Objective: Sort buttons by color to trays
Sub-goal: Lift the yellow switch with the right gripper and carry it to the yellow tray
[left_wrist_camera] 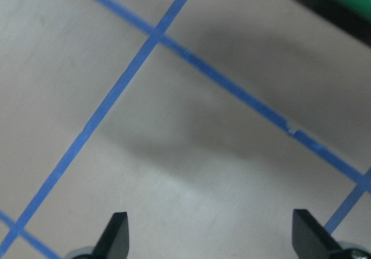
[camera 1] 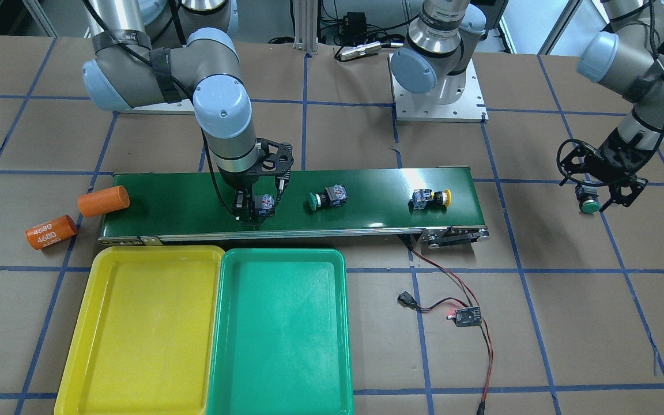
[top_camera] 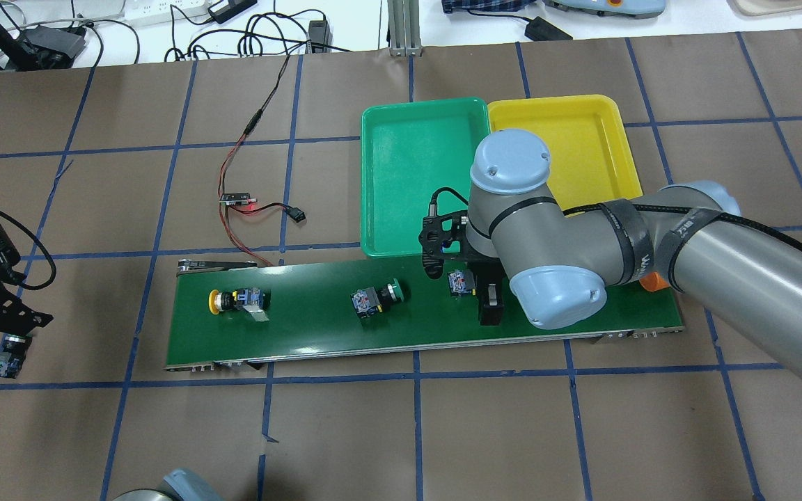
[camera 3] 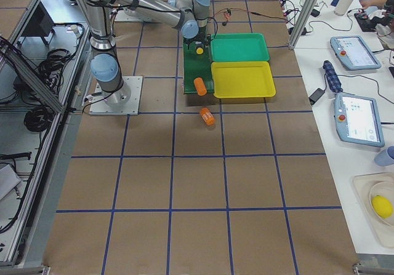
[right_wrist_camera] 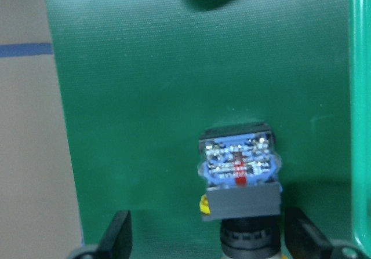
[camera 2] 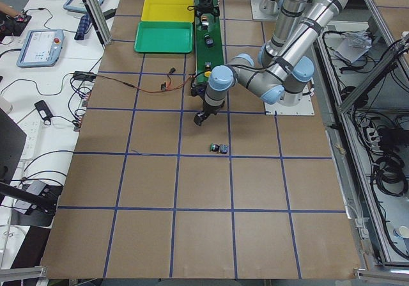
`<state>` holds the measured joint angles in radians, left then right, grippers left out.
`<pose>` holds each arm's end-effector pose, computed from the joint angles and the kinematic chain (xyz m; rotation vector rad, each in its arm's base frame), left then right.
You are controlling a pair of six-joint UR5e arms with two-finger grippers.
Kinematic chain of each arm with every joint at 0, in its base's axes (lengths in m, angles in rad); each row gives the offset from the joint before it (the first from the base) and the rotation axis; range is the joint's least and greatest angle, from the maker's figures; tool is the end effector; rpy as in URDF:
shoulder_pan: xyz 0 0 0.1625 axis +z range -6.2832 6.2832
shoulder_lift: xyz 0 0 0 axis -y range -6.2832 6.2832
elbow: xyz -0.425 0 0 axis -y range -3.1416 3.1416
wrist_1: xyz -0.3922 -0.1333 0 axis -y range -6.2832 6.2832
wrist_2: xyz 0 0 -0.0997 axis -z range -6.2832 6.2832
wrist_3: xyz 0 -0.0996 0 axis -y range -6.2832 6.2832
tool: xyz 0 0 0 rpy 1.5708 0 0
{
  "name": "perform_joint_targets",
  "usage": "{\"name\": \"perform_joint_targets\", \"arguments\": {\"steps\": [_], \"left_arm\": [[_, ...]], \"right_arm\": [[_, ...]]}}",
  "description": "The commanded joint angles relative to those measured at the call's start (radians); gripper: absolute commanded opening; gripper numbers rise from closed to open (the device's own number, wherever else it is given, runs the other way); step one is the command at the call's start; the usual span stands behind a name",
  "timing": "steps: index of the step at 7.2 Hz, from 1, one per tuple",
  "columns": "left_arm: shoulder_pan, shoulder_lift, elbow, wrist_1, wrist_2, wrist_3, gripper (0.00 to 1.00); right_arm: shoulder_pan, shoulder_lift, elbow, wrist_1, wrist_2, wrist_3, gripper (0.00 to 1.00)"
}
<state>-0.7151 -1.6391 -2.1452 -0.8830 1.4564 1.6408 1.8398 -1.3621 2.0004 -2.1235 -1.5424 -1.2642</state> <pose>0.2426 -0.4023 0.2571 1.2008 2.8897 -0.1923 0.2625 -0.4399 0.2369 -2.1313 2.2157 0.0949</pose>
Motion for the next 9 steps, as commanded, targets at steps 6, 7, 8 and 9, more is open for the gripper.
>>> {"name": "perform_joint_targets", "arguments": {"steps": [6,7,8,9], "left_arm": [[0.180,-0.202,0.005,0.114,0.052,-0.113,1.00],[0.183,-0.211,0.005,0.124,0.050,-0.113,0.84],[0.184,-0.215,0.002,0.125,0.050,-0.111,0.56],[0.184,-0.223,0.001,0.125,0.050,-0.111,0.42]], "right_arm": [[-0.005,-0.012,-0.003,-0.001,-0.249,-0.026,0.20],[-0.007,-0.018,-0.005,-0.001,-0.258,-0.024,0.09],[-0.007,-0.023,-0.005,-0.003,-0.286,-0.026,0.03],[-0.011,-0.025,-0.012,-0.004,-0.292,-0.027,0.00]]}}
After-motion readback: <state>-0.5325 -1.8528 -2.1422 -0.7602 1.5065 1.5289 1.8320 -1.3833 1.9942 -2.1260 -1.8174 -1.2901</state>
